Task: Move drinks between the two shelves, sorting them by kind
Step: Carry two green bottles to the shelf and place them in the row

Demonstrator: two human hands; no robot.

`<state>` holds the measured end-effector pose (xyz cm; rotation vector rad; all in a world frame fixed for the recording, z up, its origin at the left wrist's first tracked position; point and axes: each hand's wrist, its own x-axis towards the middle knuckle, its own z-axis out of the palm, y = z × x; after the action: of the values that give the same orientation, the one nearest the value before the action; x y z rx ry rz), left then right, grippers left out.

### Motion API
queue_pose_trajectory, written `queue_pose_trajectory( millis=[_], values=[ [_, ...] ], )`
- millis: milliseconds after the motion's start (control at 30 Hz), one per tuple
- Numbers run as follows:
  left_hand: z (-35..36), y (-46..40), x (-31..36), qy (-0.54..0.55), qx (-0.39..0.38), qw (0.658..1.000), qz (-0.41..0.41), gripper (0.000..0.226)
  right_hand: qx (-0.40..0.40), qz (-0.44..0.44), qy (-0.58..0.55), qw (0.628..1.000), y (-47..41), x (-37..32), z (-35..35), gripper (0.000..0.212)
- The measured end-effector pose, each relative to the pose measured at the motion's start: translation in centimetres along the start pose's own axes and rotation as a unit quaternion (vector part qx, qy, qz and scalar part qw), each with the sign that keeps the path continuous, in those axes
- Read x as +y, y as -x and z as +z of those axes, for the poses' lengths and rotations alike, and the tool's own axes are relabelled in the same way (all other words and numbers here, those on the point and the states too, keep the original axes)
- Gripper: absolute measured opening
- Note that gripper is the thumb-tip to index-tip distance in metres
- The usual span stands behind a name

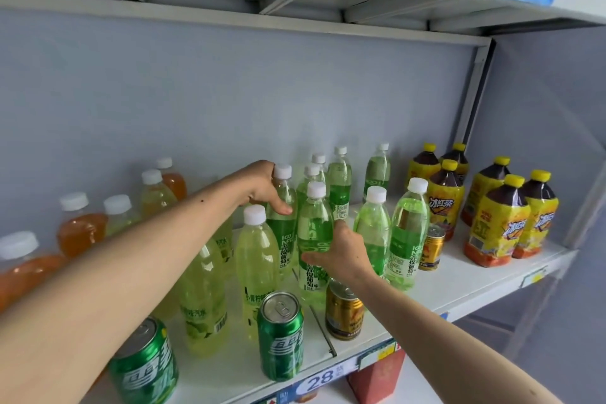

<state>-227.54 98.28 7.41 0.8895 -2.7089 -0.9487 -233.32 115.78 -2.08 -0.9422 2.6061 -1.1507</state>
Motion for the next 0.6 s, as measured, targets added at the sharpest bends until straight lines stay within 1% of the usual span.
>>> queue_pose_trajectory(
  millis=[100, 233, 333, 400, 500, 600],
  values=[
    [0.1, -0.1, -0.2, -0.011, -0.015, 1.0, 0.011, 0.065, -0.004, 0.011, -0.001, 1.0, 0.0, 0.0, -0.1, 0.071],
    [0.4, 0.0, -0.3, -0.069, -0.043, 0.997, 0.008, 0.065, -0.018, 0.026, -0.003, 0.999, 0.2, 0.0, -0.5, 0.074],
    [0.2, 0.2, -0.3, -0.085, -0.055, 0.995, 0.007, 0.062, -0.021, 0.03, -0.016, 0.999, 0.5, -0.2, -0.8, 0.083],
    [-0.1, 0.4, -0.2, -0.096, -0.057, 0.994, 0.004, 0.062, -0.018, 0.028, -0.028, 0.999, 0.6, -0.6, -1.1, 0.09],
    [-0.4, 0.6, 0.0, -0.111, -0.041, 0.993, 0.012, 0.063, -0.007, 0.006, -0.034, 0.999, 0.5, -1.1, -1.4, 0.095],
    [-0.8, 0.7, 0.1, -0.109, -0.024, 0.993, 0.043, 0.06, 0.012, -0.015, -0.008, 1.0, 0.5, -1.0, -1.1, 0.088]
  ],
)
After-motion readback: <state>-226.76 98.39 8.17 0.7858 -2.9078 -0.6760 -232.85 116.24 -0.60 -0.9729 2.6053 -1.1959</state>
